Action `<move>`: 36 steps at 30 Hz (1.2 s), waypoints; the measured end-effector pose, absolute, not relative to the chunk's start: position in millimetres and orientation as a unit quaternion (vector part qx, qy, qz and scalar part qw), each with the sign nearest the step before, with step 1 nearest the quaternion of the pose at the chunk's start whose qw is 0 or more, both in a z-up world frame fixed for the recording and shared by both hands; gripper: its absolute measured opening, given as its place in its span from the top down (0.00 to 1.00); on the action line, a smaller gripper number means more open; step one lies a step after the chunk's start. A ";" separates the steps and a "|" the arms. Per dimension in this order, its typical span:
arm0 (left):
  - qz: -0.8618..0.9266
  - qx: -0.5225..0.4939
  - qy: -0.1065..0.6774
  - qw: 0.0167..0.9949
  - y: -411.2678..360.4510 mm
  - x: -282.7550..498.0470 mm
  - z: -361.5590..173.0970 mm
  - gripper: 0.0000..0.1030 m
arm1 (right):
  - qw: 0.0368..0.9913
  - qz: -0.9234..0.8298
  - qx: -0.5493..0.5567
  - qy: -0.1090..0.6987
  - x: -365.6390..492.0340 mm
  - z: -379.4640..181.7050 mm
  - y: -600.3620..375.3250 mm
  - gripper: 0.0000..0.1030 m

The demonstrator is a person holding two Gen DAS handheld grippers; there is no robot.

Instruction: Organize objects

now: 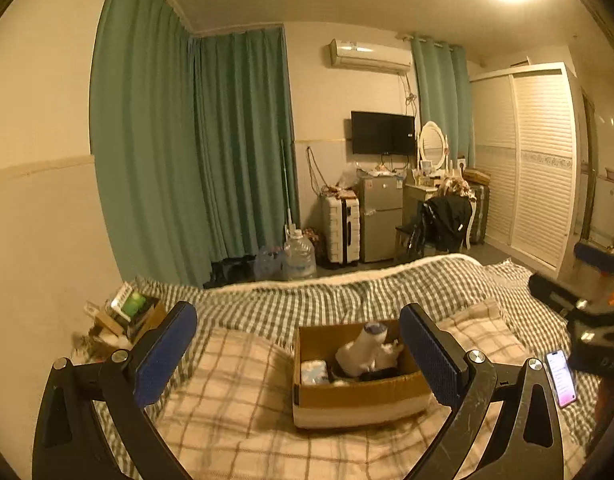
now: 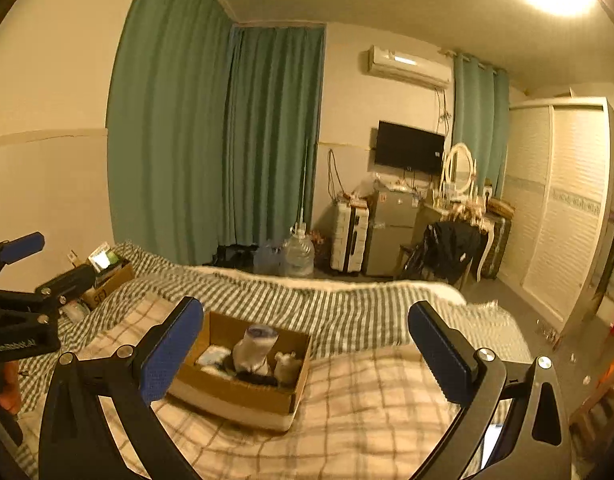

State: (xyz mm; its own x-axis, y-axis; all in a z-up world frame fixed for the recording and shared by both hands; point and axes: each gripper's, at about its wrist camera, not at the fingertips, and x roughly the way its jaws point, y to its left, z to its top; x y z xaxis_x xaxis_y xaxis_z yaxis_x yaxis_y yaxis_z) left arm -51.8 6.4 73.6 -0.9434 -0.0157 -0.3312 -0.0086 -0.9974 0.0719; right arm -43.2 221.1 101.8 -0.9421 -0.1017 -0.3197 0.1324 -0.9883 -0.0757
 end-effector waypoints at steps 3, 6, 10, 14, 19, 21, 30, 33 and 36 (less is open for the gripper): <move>-0.984 0.176 -0.032 0.014 5.9 -53.8 55.5 0.00 | 0.061 -0.981 0.181 0.035 -49.8 73.3 220.3 0.00; -0.980 0.197 -0.012 0.027 2.5 -58.7 27.4 0.00 | 0.053 -0.977 0.205 0.025 -58.4 42.5 220.6 0.00; -0.968 0.248 0.008 0.031 -3.7 -67.3 -10.2 0.00 | 0.051 -0.970 0.233 0.045 -67.5 6.3 215.4 0.00; -0.963 0.266 0.008 0.040 -4.1 -68.2 -29.2 0.00 | 0.049 -0.967 0.246 0.041 -71.1 -6.9 214.8 0.00; -0.965 0.257 -0.010 0.039 2.6 -64.5 -31.1 0.00 | 0.042 -0.969 0.242 0.043 -72.2 -7.1 215.0 0.00; -0.965 0.260 -0.009 0.032 3.7 -63.9 -32.0 0.00 | 0.040 -0.968 0.243 0.041 -72.0 -6.8 215.6 0.00; -0.965 0.262 -0.008 0.029 4.8 -63.9 -33.3 0.00 | 0.038 -0.970 0.239 0.037 -69.1 -2.1 216.5 0.00; -0.965 0.259 -0.007 0.027 5.0 -62.6 -31.5 0.00 | 0.036 -0.970 0.237 0.034 -68.6 -1.4 217.6 0.00; -0.966 0.255 -0.008 0.027 6.0 -61.6 -29.4 0.00 | 0.037 -0.971 0.236 0.031 -67.8 -0.4 219.0 0.00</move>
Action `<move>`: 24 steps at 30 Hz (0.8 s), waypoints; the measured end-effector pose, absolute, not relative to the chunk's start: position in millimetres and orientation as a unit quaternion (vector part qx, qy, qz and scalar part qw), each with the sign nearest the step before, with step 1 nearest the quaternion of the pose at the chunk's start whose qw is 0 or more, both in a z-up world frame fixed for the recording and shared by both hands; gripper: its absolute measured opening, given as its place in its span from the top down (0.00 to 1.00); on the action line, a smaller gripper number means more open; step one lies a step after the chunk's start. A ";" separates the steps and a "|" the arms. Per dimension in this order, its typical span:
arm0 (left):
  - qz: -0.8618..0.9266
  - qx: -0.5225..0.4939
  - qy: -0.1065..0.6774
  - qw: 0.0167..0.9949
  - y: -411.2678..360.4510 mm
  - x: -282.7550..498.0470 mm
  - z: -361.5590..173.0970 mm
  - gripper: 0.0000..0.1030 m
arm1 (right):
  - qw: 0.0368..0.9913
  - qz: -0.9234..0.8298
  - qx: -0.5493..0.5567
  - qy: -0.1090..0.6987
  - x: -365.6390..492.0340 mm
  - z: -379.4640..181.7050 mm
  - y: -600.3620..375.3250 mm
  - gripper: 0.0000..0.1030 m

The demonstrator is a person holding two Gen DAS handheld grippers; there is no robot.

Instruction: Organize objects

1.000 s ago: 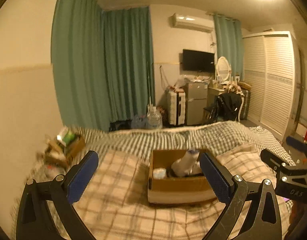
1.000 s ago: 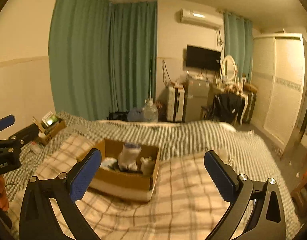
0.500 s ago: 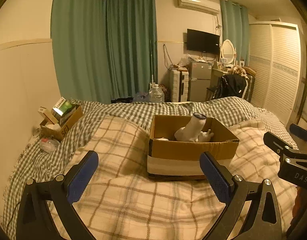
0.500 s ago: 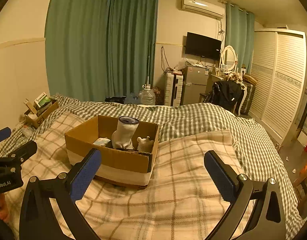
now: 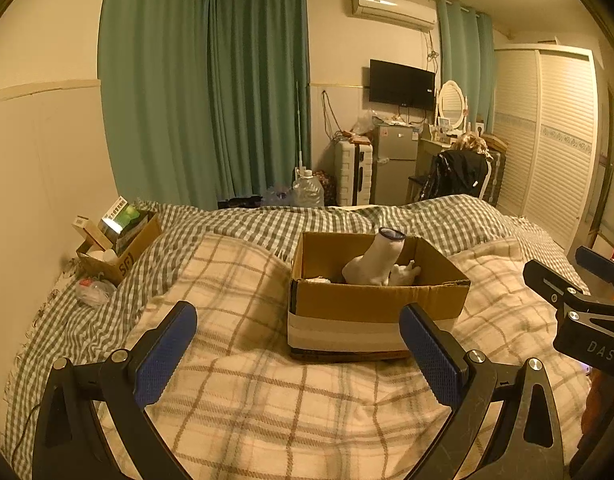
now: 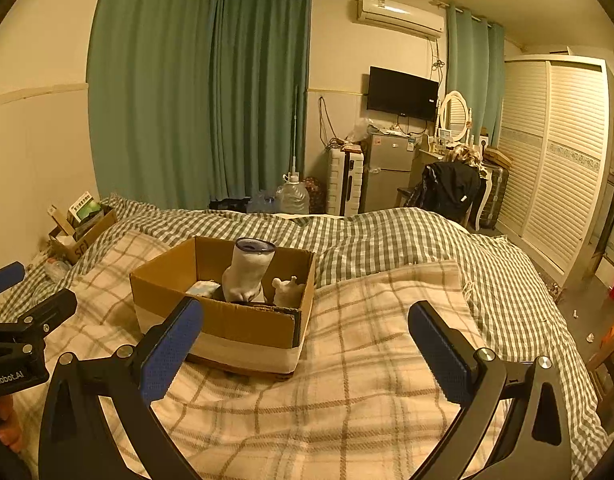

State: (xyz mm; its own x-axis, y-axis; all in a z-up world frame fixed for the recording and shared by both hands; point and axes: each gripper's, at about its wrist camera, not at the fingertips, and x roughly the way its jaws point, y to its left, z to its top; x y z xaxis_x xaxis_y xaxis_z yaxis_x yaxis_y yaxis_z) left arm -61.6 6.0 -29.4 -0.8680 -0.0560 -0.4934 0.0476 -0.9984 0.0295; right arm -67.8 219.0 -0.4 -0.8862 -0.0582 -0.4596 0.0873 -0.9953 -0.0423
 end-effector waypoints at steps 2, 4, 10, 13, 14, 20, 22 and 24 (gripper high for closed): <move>-0.967 0.254 -0.008 0.026 6.3 -61.6 -28.7 0.00 | 0.037 -0.971 0.236 0.030 -67.8 -0.5 219.6 0.00; -0.966 0.256 -0.007 0.027 6.5 -62.3 -29.1 0.00 | 0.036 -0.971 0.236 0.030 -68.1 -0.7 219.9 0.00; -0.964 0.263 -0.013 0.028 8.3 -65.3 -30.5 0.00 | 0.031 -0.970 0.238 0.027 -70.0 -1.0 221.1 0.00; -0.964 0.266 -0.012 0.027 8.3 -66.2 -30.2 0.00 | 0.031 -0.970 0.238 0.026 -70.1 -0.8 221.3 0.00; -0.964 0.266 -0.011 0.026 8.0 -66.3 -29.9 0.00 | 0.031 -0.970 0.238 0.027 -70.1 -1.0 221.2 0.00; -0.964 0.264 -0.010 0.026 7.2 -66.2 -29.8 0.00 | 0.031 -0.970 0.240 0.027 -70.9 -0.8 221.5 0.00; -0.964 0.264 -0.007 0.024 6.9 -66.1 -30.1 0.00 | 0.032 -0.970 0.241 0.027 -71.8 -0.7 221.1 0.00; -0.964 0.264 -0.003 0.023 6.1 -66.0 -29.8 0.00 | 0.033 -0.970 0.241 0.028 -72.1 -0.4 220.6 0.00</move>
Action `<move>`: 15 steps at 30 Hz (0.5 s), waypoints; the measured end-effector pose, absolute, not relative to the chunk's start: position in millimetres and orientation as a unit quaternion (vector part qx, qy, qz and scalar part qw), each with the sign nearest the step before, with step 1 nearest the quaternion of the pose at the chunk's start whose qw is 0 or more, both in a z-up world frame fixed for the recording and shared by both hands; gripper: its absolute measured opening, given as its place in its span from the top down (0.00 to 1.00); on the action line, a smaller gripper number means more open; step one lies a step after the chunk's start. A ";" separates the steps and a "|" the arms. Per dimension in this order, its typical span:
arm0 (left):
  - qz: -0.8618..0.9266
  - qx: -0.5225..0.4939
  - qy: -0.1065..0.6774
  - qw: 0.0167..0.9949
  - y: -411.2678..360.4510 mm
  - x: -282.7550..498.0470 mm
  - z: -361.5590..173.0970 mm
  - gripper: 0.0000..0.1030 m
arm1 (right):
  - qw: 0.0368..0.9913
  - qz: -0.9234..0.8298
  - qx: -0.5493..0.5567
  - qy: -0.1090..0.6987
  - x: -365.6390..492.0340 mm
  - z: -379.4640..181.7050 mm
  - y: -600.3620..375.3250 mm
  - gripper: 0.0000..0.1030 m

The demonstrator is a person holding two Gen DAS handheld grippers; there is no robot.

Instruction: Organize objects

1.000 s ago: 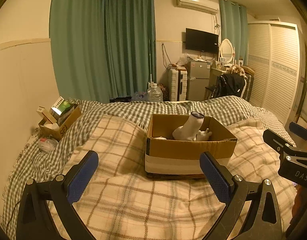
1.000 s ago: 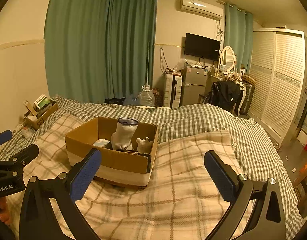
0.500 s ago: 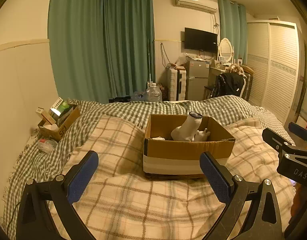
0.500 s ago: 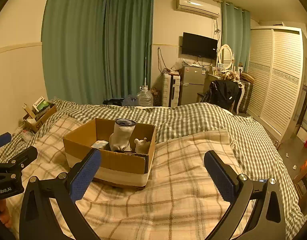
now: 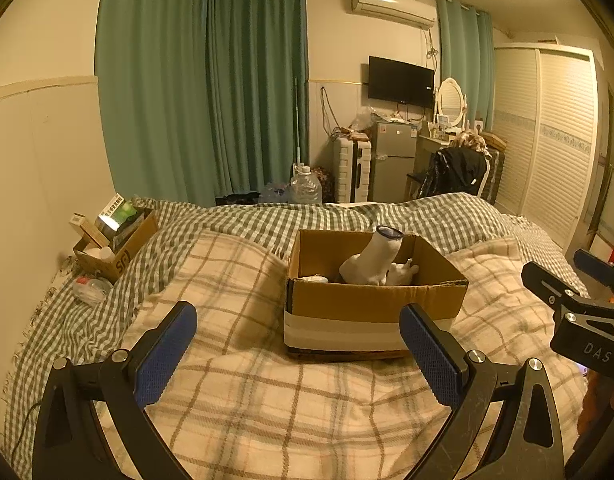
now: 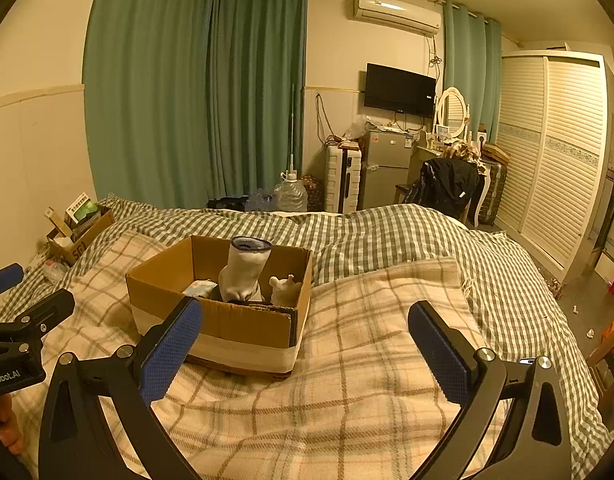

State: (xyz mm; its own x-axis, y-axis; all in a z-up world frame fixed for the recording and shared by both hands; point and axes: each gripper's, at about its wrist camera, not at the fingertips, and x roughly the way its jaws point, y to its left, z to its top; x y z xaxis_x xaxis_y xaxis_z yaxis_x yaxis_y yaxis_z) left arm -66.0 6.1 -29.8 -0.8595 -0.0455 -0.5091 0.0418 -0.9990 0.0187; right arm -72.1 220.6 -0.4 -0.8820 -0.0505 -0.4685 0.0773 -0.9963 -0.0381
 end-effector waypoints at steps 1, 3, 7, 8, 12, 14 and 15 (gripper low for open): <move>-0.964 0.264 -0.003 0.022 5.7 -66.1 -29.6 0.00 | 0.033 -0.970 0.241 0.029 -72.2 -0.2 220.2 0.00; -0.965 0.262 -0.001 0.023 5.2 -65.5 -28.9 0.00 | 0.032 -0.970 0.240 0.030 -71.7 -0.1 219.4 0.00; -0.965 0.259 0.000 0.025 4.8 -64.6 -28.9 0.00 | 0.030 -0.970 0.241 0.029 -71.8 -0.8 219.4 0.00; -0.965 0.260 -0.001 0.026 5.2 -64.8 -29.2 0.00 | 0.030 -0.969 0.242 0.029 -71.9 -1.2 219.4 0.00; -0.965 0.260 -0.004 0.027 5.8 -65.3 -30.0 0.00 | 0.029 -0.969 0.242 0.030 -72.1 -1.7 218.0 0.00; -0.965 0.261 -0.004 0.028 6.0 -65.3 -30.3 0.00 | 0.029 -0.969 0.242 0.030 -72.2 -1.7 218.2 0.00; -0.965 0.261 -0.004 0.028 6.2 -65.3 -30.4 0.00 | 0.029 -0.969 0.242 0.030 -72.3 -1.9 218.1 0.00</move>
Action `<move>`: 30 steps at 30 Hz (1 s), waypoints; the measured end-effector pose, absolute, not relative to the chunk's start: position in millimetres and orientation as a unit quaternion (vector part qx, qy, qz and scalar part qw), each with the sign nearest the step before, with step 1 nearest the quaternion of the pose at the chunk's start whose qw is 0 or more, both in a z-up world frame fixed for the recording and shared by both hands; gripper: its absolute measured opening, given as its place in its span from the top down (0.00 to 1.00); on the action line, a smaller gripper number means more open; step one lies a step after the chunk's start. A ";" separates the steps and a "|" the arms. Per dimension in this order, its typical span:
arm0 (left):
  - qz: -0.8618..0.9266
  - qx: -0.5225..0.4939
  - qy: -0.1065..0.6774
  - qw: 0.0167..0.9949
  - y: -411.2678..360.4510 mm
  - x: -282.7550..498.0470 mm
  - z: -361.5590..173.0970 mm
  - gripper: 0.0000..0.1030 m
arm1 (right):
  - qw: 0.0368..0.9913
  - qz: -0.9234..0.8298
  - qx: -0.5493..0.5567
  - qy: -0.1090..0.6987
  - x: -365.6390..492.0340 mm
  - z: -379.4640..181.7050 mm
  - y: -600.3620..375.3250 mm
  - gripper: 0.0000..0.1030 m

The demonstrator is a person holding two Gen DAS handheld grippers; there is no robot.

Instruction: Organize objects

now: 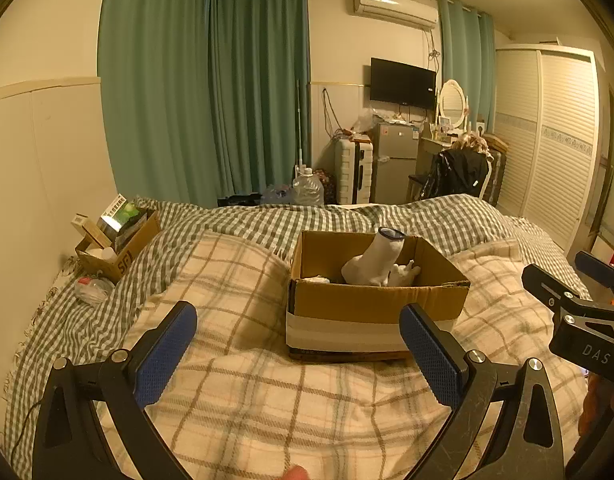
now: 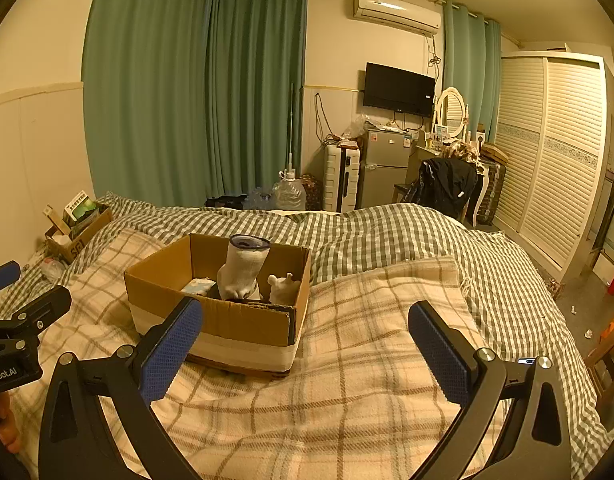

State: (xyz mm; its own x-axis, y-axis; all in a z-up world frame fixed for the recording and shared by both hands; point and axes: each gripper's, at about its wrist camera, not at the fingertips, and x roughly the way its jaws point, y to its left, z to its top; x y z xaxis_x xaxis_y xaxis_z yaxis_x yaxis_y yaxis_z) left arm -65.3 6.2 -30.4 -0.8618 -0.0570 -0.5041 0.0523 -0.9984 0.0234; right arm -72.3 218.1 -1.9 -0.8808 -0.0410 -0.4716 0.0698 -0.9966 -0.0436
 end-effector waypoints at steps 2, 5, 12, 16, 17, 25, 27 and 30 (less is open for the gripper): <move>-0.965 0.261 -0.006 0.030 6.8 -64.9 -30.9 0.00 | 0.029 -0.969 0.244 0.029 -71.9 -2.5 219.0 0.00; -0.965 0.261 -0.008 0.034 6.9 -64.6 -31.0 0.00 | 0.029 -0.969 0.244 0.030 -71.9 -3.2 219.4 0.00; -0.965 0.259 -0.012 0.028 7.8 -63.1 -30.4 0.00 | 0.029 -0.969 0.245 0.032 -71.4 -4.1 218.5 0.00; -0.966 0.257 -0.016 0.027 9.9 -62.4 -30.1 0.00 | 0.028 -0.968 0.246 0.032 -71.2 -4.6 218.9 0.00; -0.966 0.257 -0.017 0.027 9.9 -62.4 -30.2 0.00 | 0.028 -0.968 0.246 0.032 -71.1 -4.9 218.9 0.00; -0.965 0.259 -0.018 0.027 10.8 -62.7 -30.6 0.00 | 0.028 -0.968 0.248 0.032 -71.6 -6.3 218.8 0.00; -0.965 0.259 -0.018 0.028 10.5 -62.6 -31.2 0.00 | 0.029 -0.968 0.249 0.033 -71.7 -6.3 218.6 0.00; -0.965 0.260 -0.017 0.027 10.2 -62.8 -31.5 0.00 | 0.029 -0.967 0.250 0.034 -71.9 -7.4 219.1 0.00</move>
State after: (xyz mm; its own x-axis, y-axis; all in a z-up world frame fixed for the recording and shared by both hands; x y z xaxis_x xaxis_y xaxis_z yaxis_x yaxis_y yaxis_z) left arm -62.8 10.2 -31.5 -0.8636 -0.0614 -0.5004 0.0434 -0.9979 0.0474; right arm -71.9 219.1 -7.4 -0.8735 -0.0393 -0.4852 0.0729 -0.9961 -0.0505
